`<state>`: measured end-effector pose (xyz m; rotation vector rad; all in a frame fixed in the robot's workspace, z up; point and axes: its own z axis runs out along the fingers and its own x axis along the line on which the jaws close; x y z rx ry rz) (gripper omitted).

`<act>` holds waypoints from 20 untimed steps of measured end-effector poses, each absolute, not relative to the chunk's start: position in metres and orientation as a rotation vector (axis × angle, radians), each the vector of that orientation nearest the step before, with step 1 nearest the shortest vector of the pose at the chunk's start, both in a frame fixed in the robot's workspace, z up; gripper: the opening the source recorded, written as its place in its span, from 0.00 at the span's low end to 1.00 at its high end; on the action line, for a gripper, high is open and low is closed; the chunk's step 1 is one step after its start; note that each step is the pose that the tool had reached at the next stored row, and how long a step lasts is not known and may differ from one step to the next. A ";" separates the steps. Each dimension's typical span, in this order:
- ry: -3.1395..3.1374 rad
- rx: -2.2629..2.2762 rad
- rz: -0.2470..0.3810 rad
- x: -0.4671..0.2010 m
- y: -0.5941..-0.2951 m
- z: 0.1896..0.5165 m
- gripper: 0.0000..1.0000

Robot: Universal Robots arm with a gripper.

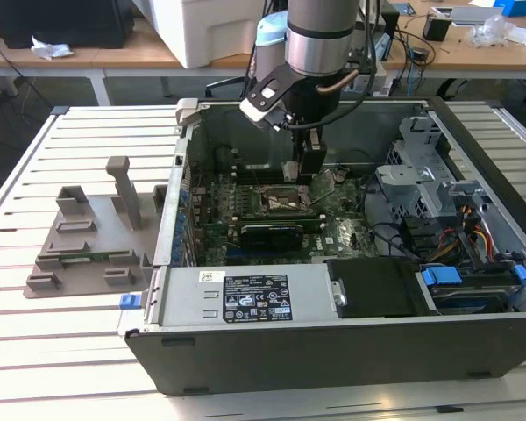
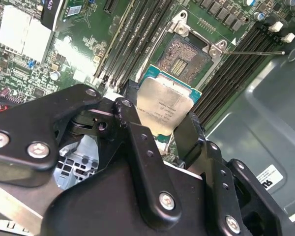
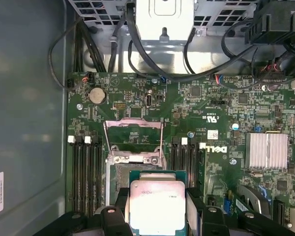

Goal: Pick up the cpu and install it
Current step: 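Place the cpu into insertion slot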

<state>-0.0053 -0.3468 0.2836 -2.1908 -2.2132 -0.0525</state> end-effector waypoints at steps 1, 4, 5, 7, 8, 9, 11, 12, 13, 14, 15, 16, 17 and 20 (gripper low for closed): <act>-2.213 -2.191 -0.053 -0.005 -0.347 0.283 0.54; -2.213 -2.191 -0.052 -0.005 -0.347 0.279 0.54; -2.213 -2.191 -0.052 -0.005 -0.347 0.278 0.54; -2.213 -2.191 -0.052 -0.005 -0.347 0.277 0.54; -2.213 -2.191 -0.052 -0.005 -0.347 0.276 0.54; -2.213 -2.191 -0.052 -0.005 -0.347 0.276 0.54; -2.213 -2.191 -0.053 -0.005 -0.347 0.275 0.54; -2.213 -2.191 -0.052 -0.005 -0.347 0.273 0.54; -2.213 -2.191 -0.053 -0.005 -0.347 0.271 0.54; -2.213 -2.191 -0.052 -0.005 -0.347 0.268 0.54; -2.213 -2.191 -0.052 -0.005 -0.346 0.267 0.54; -2.213 -2.191 -0.052 -0.005 -0.345 0.266 0.54; -2.213 -2.191 -0.052 -0.005 -0.343 0.264 0.54; -2.215 -2.192 -0.049 -0.008 -0.331 0.260 0.54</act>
